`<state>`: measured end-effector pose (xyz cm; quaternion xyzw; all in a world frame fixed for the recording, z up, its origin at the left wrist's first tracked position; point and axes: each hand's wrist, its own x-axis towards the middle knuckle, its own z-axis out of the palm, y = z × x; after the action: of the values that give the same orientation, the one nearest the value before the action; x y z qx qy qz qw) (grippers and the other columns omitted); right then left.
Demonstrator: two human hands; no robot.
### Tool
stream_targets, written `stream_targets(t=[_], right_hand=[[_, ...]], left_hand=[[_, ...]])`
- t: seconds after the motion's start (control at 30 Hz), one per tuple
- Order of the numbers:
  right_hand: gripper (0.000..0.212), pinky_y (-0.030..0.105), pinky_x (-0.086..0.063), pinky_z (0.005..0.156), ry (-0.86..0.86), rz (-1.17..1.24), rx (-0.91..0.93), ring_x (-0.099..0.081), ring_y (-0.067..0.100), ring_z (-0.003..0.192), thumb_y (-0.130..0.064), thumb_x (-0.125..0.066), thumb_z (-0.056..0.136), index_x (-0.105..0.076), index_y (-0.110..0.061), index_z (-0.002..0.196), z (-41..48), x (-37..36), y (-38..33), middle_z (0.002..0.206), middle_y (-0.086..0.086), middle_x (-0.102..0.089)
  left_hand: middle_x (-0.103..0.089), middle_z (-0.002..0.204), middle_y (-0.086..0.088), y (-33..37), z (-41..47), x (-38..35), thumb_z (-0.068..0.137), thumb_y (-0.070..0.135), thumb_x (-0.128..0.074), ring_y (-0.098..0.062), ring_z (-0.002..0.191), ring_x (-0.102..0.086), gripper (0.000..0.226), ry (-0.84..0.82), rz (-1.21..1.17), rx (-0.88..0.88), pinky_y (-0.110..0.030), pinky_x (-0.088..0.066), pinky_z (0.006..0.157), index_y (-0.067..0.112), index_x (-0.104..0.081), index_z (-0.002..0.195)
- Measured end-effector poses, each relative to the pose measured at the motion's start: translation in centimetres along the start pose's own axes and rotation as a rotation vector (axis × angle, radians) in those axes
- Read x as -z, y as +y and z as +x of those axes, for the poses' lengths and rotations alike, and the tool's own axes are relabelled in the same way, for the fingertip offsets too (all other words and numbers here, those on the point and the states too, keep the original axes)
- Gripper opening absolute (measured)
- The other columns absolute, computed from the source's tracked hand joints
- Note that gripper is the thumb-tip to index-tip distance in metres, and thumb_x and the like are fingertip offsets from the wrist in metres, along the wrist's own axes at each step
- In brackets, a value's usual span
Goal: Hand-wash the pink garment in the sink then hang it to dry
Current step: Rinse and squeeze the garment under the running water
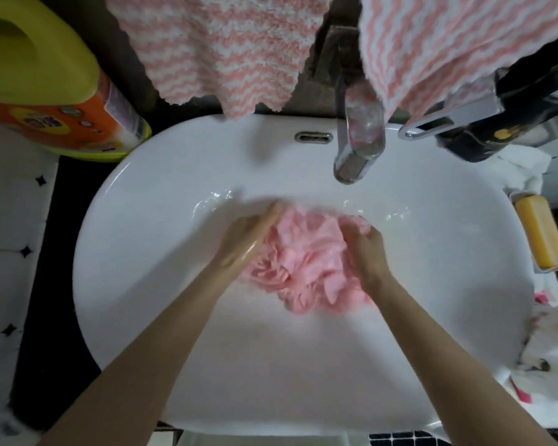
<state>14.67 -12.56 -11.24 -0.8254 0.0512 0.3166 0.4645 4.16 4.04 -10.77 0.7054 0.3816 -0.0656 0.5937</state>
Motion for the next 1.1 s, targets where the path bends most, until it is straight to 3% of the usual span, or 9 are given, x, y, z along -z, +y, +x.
stream_targets(t=[0.1, 0.2, 0.3, 0.37, 0.47, 0.7, 0.87, 1.0, 1.1], right_hand=[[0.041, 0.035, -0.050, 0.082, -0.104, -0.362, 0.182, -0.060, 0.021, 0.094, -0.033, -0.041, 0.070, -0.066, -0.024, 0.102, -3.6, 2.2, 1.1, 0.104, 0.002, -0.066], [0.067, 0.042, -0.035, 0.105, -0.147, -0.763, 0.372, -0.040, 0.031, 0.127, -0.034, -0.041, 0.069, -0.049, -0.036, 0.136, -5.7, 1.7, 3.7, 0.143, 0.007, -0.037], [0.068, 0.056, -0.029, 0.108, -0.178, -0.888, 0.430, -0.026, 0.037, 0.140, -0.043, -0.037, 0.079, -0.026, -0.046, 0.146, -6.1, -0.9, 7.0, 0.158, 0.007, -0.016], [0.065, 0.058, -0.038, 0.098, -0.169, -1.014, 0.453, -0.038, 0.042, 0.130, -0.052, -0.045, 0.082, -0.030, -0.044, 0.145, -5.6, -2.4, 8.1, 0.154, 0.008, -0.030], [0.059, 0.048, -0.046, 0.082, -0.038, -0.982, 0.486, -0.057, 0.042, 0.098, -0.056, -0.045, 0.077, -0.056, -0.025, 0.126, -4.5, -3.9, 7.4, 0.124, 0.011, -0.059], [0.029, 0.025, -0.035, 0.049, 0.148, -0.911, 0.632, -0.057, 0.028, 0.057, -0.027, -0.045, 0.067, -0.066, -0.018, 0.085, -0.5, -5.2, 5.6, 0.073, 0.005, -0.061], [0.027, 0.023, -0.040, 0.048, 0.248, -0.905, 0.643, -0.057, 0.025, 0.049, -0.031, -0.042, 0.073, -0.065, -0.018, 0.066, 1.4, -5.7, 4.4, 0.055, 0.001, -0.059], [0.027, 0.028, -0.039, 0.052, 0.210, -0.848, 0.558, -0.056, 0.027, 0.052, -0.035, -0.043, 0.078, -0.060, -0.016, 0.069, 2.1, -5.9, 4.0, 0.061, 0.003, -0.058], [0.042, 0.028, -0.034, 0.054, 0.173, -0.782, 0.502, -0.057, 0.028, 0.056, -0.042, -0.034, 0.075, -0.066, -0.015, 0.077, 1.8, -5.6, 2.9, 0.061, 0.004, -0.059]], left_hand=[[-0.058, 0.085, -0.004, -3.4, -3.0, 0.5, 0.074, 0.063, -0.039, -0.027, 0.088, -0.058, 0.053, 0.115, 0.471, -0.243, -0.029, -0.042, 0.069, 0.017, -0.063, 0.067], [-0.036, 0.139, -0.014, -7.0, -4.8, -0.9, 0.057, 0.065, -0.049, -0.032, 0.124, -0.039, 0.074, 0.088, 0.781, -0.442, -0.047, -0.046, 0.089, 0.022, -0.050, 0.117], [-0.030, 0.150, -0.018, -8.8, -5.6, -3.3, 0.073, 0.071, -0.040, -0.032, 0.134, -0.031, 0.086, 0.074, 0.880, -0.496, -0.061, -0.039, 0.096, 0.024, -0.027, 0.143], [-0.043, 0.143, -0.015, -9.5, -5.4, -4.5, 0.089, 0.058, -0.031, -0.031, 0.125, -0.043, 0.065, 0.132, 0.942, -0.594, -0.052, -0.042, 0.095, 0.020, -0.032, 0.141], [-0.041, 0.135, -0.010, -9.7, -4.4, -5.4, 0.081, 0.042, -0.048, -0.030, 0.110, -0.050, 0.057, 0.173, 0.992, -0.688, -0.042, -0.037, 0.088, 0.014, -0.041, 0.130], [-0.044, 0.119, -0.011, -9.5, -0.8, -5.9, 0.088, 0.022, -0.033, -0.030, 0.102, -0.047, 0.033, 0.288, 0.916, -0.793, -0.043, -0.037, 0.086, 0.011, -0.046, 0.116], [-0.066, 0.108, -0.015, -9.1, 2.7, -5.1, 0.102, 0.023, -0.016, -0.033, 0.101, -0.063, 0.038, 0.141, 0.989, -0.783, -0.043, -0.043, 0.091, 0.007, -0.048, 0.115], [-0.070, 0.084, -0.009, -5.2, 3.5, -3.7, 0.089, 0.022, -0.041, -0.026, 0.076, -0.068, 0.025, -0.030, 0.794, -0.732, -0.027, -0.042, 0.075, 0.010, -0.062, 0.094], [-0.069, 0.102, -0.006, -2.4, 3.3, -2.4, 0.092, 0.030, -0.046, -0.026, 0.094, -0.065, 0.025, -0.117, 0.774, -0.508, -0.026, -0.039, 0.074, 0.018, -0.065, 0.102]])
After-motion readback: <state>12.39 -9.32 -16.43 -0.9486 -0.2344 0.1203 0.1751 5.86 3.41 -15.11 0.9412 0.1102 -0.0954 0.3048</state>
